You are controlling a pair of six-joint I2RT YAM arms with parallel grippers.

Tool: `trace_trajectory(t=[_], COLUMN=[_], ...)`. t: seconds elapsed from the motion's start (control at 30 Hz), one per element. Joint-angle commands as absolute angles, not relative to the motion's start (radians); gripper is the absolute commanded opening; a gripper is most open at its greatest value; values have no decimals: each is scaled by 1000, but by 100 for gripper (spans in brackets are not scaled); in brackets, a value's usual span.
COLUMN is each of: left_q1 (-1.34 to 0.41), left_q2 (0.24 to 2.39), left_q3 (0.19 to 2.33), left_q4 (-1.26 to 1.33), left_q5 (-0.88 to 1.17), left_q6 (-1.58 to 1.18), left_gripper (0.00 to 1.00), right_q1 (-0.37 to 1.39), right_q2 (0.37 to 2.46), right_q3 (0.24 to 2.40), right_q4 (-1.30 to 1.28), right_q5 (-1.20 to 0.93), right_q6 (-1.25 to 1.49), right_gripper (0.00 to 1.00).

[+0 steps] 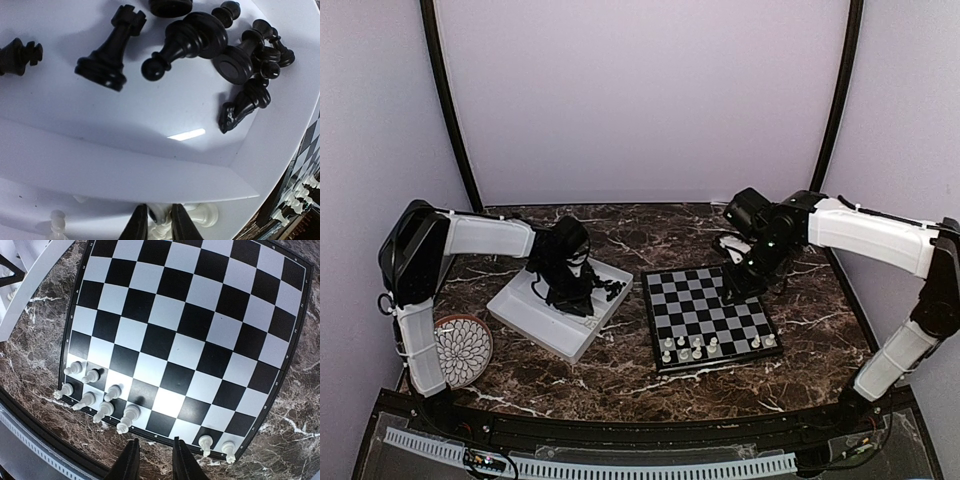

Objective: Set up the chess pieces on the board
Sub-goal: Pick up the pawn from the storage box, then pass from the left arm to the right

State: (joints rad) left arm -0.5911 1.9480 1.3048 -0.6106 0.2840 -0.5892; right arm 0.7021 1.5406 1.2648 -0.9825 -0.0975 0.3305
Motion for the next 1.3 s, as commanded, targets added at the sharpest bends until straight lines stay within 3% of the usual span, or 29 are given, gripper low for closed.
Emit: trace_trajectory(t=[0.0, 0.3, 0.8, 1.27], left_q1=[-588, -574, -540, -539], left_q2=[1916, 1873, 1649, 1587], left_q3=[1257, 1210, 1055, 1052], left_q4=[-614, -561, -406, -309], left_q5=[292, 301, 344, 489], left_q6=[-601, -553, -542, -629], left_gripper=[18, 5, 3, 4], right_q1=[724, 763, 810, 811], right_q2=[1582, 1758, 1939, 2101], right_q3=[1330, 1503, 1611, 1619], right_q4=[-938, -817, -616, -144], right_q5=[-117, -251, -464, -737], right_q6=[325, 357, 463, 832], right_gripper=[25, 25, 25, 29])
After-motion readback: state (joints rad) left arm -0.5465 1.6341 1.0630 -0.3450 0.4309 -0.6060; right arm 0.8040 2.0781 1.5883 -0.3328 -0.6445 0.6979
